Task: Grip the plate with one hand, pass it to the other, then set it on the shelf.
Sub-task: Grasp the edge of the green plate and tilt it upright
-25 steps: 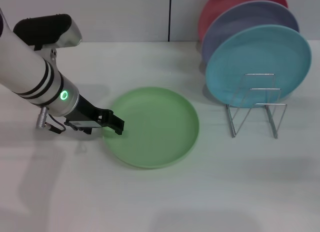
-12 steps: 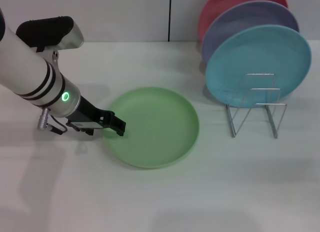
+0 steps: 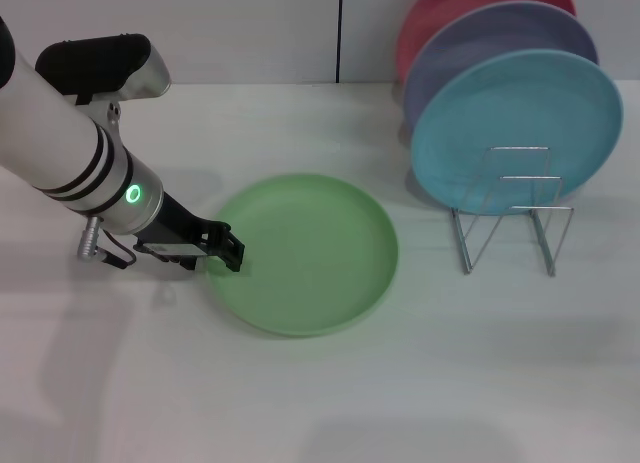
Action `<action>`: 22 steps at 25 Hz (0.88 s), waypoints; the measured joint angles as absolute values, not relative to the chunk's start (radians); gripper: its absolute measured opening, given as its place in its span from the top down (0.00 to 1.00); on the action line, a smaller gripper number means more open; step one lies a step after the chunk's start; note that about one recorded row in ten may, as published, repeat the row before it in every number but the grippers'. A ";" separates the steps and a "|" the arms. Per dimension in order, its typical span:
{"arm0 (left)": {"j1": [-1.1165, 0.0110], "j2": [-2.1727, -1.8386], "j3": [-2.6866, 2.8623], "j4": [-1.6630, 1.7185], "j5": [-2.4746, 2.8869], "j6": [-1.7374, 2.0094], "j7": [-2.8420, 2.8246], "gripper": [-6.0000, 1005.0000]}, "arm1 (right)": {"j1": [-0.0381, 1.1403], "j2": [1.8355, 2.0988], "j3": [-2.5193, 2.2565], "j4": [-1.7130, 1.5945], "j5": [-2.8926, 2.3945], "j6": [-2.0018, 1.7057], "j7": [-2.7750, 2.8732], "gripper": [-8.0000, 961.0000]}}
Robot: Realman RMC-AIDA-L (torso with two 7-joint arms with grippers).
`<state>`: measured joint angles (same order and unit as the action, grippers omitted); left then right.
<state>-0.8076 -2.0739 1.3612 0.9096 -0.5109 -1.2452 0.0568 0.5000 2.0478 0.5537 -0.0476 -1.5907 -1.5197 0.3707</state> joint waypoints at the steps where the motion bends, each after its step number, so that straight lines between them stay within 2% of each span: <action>1: -0.809 -2.074 1.361 0.908 -0.511 -1.245 0.062 0.31 | 0.500 2.049 0.554 -0.048 -1.591 -1.520 0.371 0.25; 4: -0.814 -2.075 1.360 0.900 -0.511 -1.245 0.066 0.44 | 0.500 2.049 0.554 -0.048 -1.591 -1.521 0.371 0.25; 15: -0.821 -2.075 1.362 0.897 -0.511 -1.245 0.068 0.47 | 0.500 2.049 0.554 -0.047 -1.591 -1.524 0.369 0.25; 22: -0.821 -2.075 1.364 0.897 -0.508 -1.245 0.068 0.58 | 0.503 2.048 0.554 -0.047 -1.591 -1.524 0.369 0.25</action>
